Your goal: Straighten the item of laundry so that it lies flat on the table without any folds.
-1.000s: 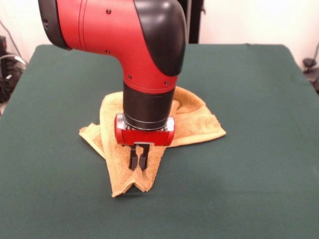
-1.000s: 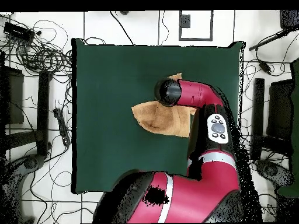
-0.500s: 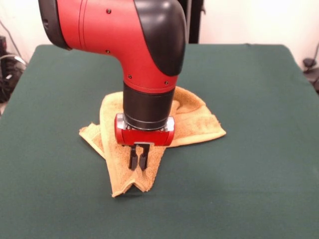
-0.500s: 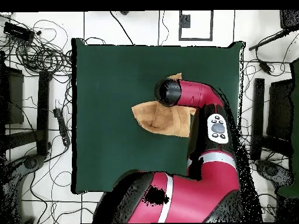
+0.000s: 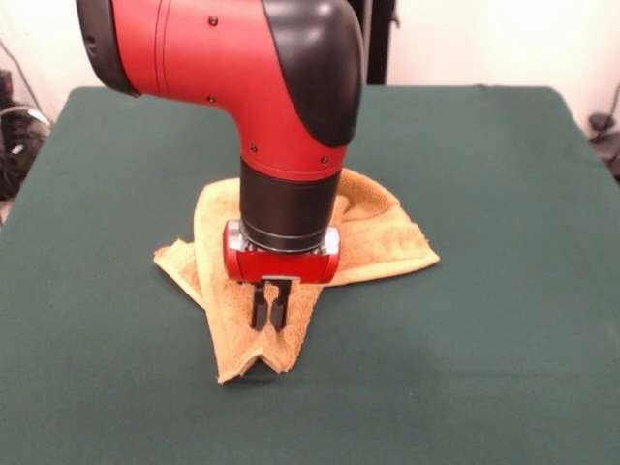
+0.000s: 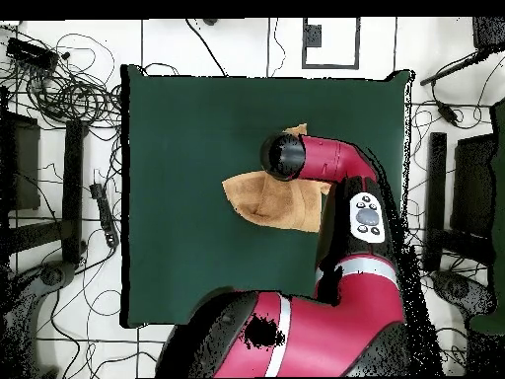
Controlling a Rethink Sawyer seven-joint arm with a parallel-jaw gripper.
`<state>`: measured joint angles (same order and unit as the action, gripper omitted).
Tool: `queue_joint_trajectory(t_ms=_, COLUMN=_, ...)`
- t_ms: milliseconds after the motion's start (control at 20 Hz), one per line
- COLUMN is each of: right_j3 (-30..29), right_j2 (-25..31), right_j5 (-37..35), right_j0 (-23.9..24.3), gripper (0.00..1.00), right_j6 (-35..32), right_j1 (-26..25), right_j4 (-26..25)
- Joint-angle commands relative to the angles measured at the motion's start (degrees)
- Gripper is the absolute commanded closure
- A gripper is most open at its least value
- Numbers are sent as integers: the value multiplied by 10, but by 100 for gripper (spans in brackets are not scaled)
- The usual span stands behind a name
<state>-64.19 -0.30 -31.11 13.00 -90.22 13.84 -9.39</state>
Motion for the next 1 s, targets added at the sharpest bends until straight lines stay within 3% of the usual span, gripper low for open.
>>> queue_joint_trajectory(t_ms=50, right_j3=-129, right_j2=28, right_j5=27, right_j0=-20, gripper=100, right_j6=-82, right_j1=-50, right_j4=-15)
queue_joint_trajectory(t_ms=1000, right_j3=-214, right_j2=26, right_j5=96, right_j0=-1, gripper=100, right_j6=-69, right_j1=-27, right_j4=-23)
